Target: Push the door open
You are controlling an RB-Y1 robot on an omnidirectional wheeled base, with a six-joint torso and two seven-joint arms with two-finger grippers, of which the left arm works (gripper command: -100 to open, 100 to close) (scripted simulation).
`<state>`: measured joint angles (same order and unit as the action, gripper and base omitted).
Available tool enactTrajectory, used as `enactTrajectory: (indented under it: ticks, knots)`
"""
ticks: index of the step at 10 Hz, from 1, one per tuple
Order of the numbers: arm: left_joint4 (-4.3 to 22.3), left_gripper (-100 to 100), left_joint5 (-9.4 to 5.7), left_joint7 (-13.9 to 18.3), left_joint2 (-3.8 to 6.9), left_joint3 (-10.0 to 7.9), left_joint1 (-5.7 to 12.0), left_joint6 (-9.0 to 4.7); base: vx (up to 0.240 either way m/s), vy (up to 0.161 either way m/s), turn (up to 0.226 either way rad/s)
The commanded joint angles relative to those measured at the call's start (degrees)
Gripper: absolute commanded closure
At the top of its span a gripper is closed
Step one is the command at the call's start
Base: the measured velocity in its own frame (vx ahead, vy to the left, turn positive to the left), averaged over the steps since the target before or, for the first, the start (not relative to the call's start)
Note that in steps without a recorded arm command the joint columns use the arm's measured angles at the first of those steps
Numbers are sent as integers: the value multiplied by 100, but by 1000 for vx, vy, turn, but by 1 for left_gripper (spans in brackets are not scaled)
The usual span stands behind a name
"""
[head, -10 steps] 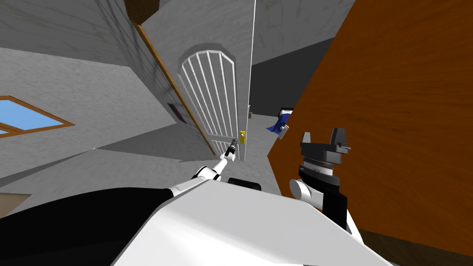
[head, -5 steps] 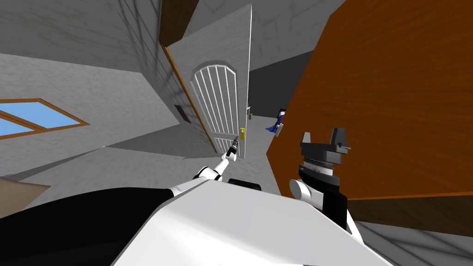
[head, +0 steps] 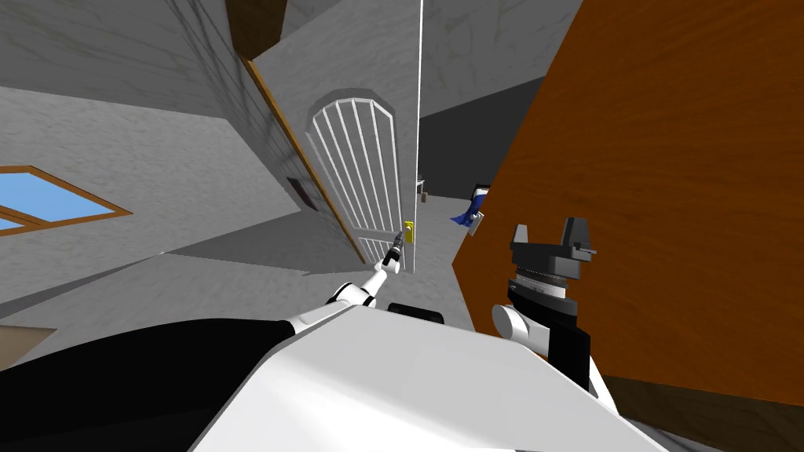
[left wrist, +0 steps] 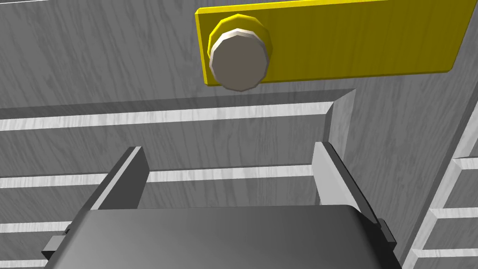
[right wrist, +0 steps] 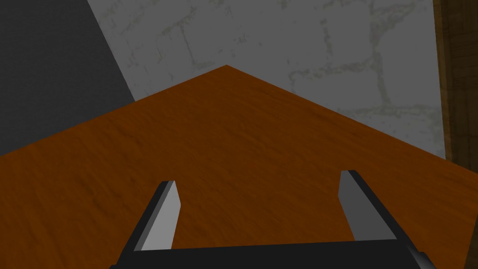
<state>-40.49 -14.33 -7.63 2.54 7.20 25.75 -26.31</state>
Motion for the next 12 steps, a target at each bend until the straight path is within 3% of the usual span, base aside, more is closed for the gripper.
enactTrajectory:
  ticks: [1,6,7,8,12]
  knots:
    - [23,-100,-2,-1,21,-14,5,-30,218,-30,-28]
    - [52,-100,-8,-18,-71,-60,-5,-104,187,-45,-24]
    - [36,-100,-7,-17,-50,-54,-10,-87,88,-6,-3]
    - [36,100,-7,-17,-50,-54,-10,-87,-13,-3,5]
    - [36,100,-7,-17,-50,-54,-10,-87,-21,2,-1]
